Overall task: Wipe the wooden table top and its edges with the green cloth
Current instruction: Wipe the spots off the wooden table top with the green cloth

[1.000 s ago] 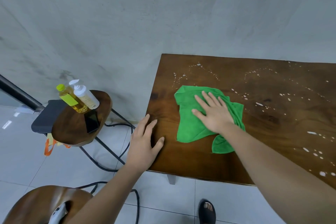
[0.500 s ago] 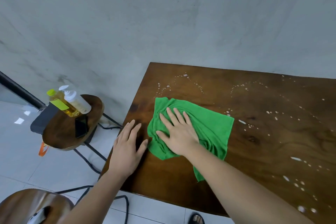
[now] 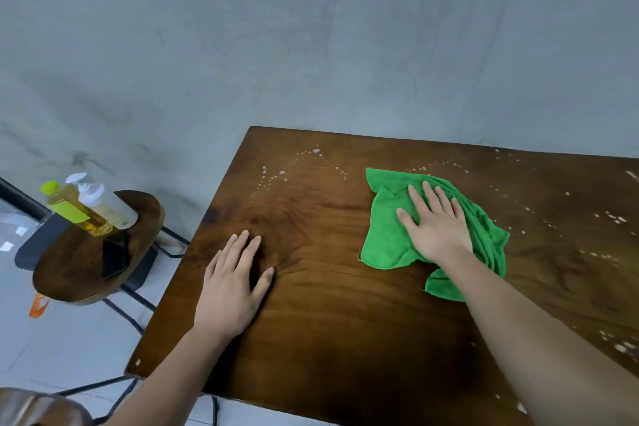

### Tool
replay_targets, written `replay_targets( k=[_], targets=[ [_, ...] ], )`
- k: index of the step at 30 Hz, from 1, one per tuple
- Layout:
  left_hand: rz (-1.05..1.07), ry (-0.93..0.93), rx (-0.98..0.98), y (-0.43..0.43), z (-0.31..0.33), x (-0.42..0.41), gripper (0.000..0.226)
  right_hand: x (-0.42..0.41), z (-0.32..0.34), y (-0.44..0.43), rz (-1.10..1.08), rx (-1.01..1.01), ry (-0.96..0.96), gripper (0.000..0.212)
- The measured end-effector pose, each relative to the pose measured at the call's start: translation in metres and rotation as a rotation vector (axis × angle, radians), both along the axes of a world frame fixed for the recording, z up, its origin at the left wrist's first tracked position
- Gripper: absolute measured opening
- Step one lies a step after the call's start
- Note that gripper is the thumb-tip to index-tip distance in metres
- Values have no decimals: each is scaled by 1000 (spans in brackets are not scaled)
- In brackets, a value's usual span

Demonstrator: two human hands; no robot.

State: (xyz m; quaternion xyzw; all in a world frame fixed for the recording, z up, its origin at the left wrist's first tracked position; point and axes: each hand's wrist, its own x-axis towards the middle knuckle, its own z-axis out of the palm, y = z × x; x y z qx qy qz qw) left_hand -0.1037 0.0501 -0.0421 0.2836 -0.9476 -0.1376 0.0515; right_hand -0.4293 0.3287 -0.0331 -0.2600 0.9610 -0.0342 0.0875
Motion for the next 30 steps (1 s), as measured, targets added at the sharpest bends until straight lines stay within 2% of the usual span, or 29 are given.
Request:
replay_targets(
  k=[3,6,11,15,21,24,30],
  targets=[
    [17,-9,-1,0,0,-1,83,13,-2,-38,-123,0,-8,86],
    [16,-15,-1,1,0,-1,84,32,1,-85,-102,-18,-14,86],
    [9,-10,-9,1,0,0,79,78,6,-174,141,-34,-22,87],
    [-5,0,-26,2,-1,2,76,109,10,-237,462,-20,-44,80],
    [-1,-5,-32,2,1,1,77,92,13,-257,707,-2,-38,78],
    [0,-4,-22,2,0,0,77,54,15,-237,639,-18,-17,82],
    [19,-24,-10,1,4,-3,82,-46,8,-161,352,8,46,87]
  ],
)
